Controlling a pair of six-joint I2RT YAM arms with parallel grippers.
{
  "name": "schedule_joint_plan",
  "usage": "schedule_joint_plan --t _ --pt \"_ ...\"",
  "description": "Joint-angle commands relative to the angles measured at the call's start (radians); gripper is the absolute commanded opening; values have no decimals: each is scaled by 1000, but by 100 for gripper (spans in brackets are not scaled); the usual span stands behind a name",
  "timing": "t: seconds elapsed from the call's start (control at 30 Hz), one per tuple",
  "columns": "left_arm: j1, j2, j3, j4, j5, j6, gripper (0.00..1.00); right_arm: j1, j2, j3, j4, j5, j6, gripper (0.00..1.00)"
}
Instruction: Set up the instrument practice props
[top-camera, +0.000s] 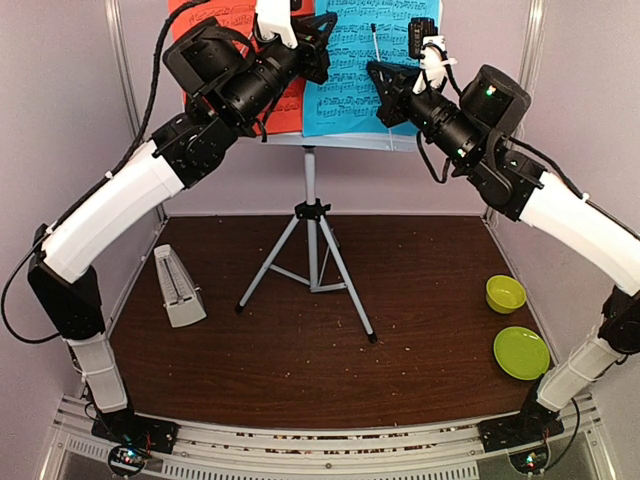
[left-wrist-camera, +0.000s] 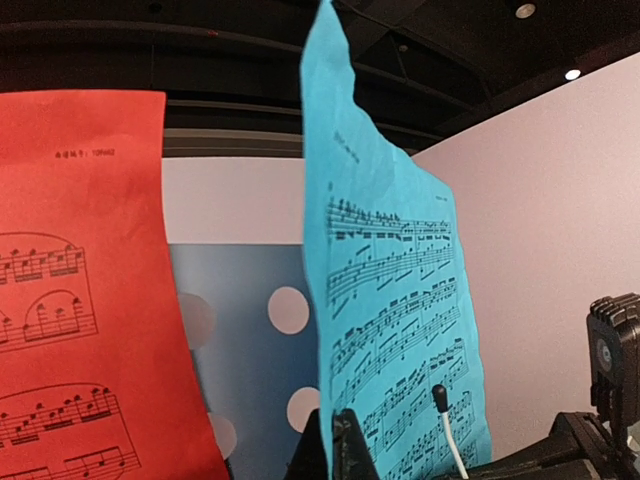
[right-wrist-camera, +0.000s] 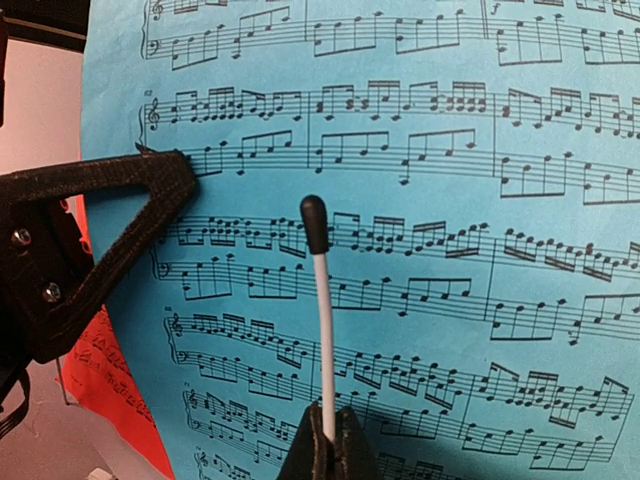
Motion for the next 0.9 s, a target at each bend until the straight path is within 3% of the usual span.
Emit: schedule_joint_plan --t 0.0,0.27,0.33,0.4,0.57,0.7,0.87 --pt "10 21 33 13 30 -31 0 3 -25 -11 35 -38 -13 0" --pt "16 32 39 -1 22 -32 0 4 -23 -10 40 -31 -15 1" --pt "16 30 39 0 20 -29 0 3 -24 -13 46 -21 -10 23" --pt "17 28 41 2 20 -28 0 5 -26 -19 53 -9 -4 37" --pt "18 25 49 -4 20 -16 0 3 -38 -28 61 3 7 50" --pt "17 8 46 -20 41 -7 18 3 -51 -29 56 -2 8 53" --pt "11 -46 14 -48 62 14 51 3 -89 -48 50 7 3 58"
